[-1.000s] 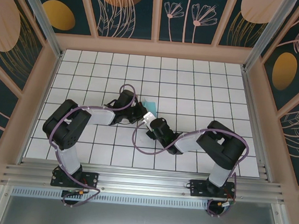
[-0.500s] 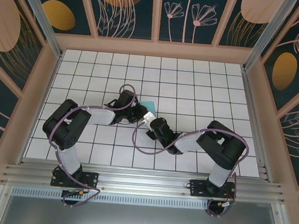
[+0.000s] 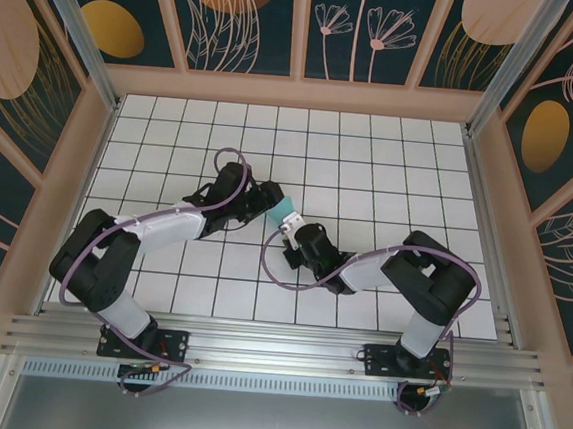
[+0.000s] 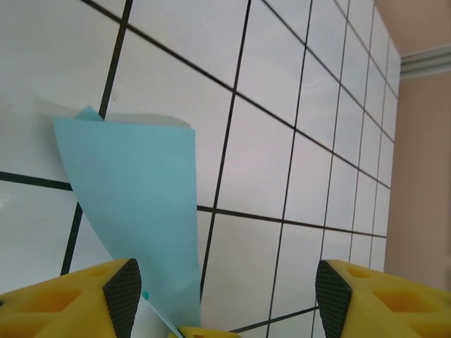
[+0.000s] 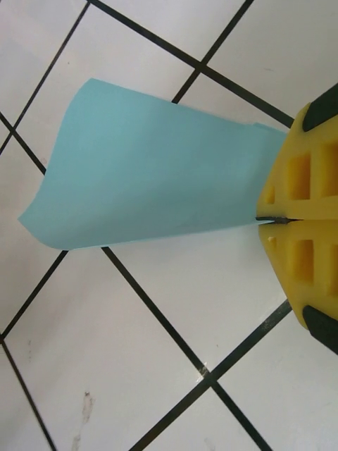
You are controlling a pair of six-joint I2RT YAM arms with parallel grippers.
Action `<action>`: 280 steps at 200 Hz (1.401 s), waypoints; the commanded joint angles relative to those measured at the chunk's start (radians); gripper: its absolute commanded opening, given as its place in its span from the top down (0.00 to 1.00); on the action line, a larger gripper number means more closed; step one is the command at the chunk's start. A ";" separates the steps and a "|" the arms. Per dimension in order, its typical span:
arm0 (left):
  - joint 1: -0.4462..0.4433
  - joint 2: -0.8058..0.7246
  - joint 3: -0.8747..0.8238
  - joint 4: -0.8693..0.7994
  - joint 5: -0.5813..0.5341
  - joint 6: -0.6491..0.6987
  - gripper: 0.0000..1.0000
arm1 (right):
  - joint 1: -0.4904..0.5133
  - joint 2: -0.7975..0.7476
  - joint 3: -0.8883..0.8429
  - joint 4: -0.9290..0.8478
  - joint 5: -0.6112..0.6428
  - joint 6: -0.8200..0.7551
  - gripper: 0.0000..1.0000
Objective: Fold a paper plane with a square sheet of paper (pick it up from the middle)
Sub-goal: Fold the wing for the fifth time at the center of the table.
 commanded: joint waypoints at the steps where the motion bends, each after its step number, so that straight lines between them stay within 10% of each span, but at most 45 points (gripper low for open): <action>1: 0.006 -0.029 -0.026 -0.023 -0.056 0.017 0.30 | -0.016 -0.030 -0.020 0.050 -0.102 0.095 1.00; 280: 0.000 0.096 -0.082 0.291 0.246 -0.010 0.38 | -0.297 0.062 -0.158 0.344 -0.641 0.950 1.00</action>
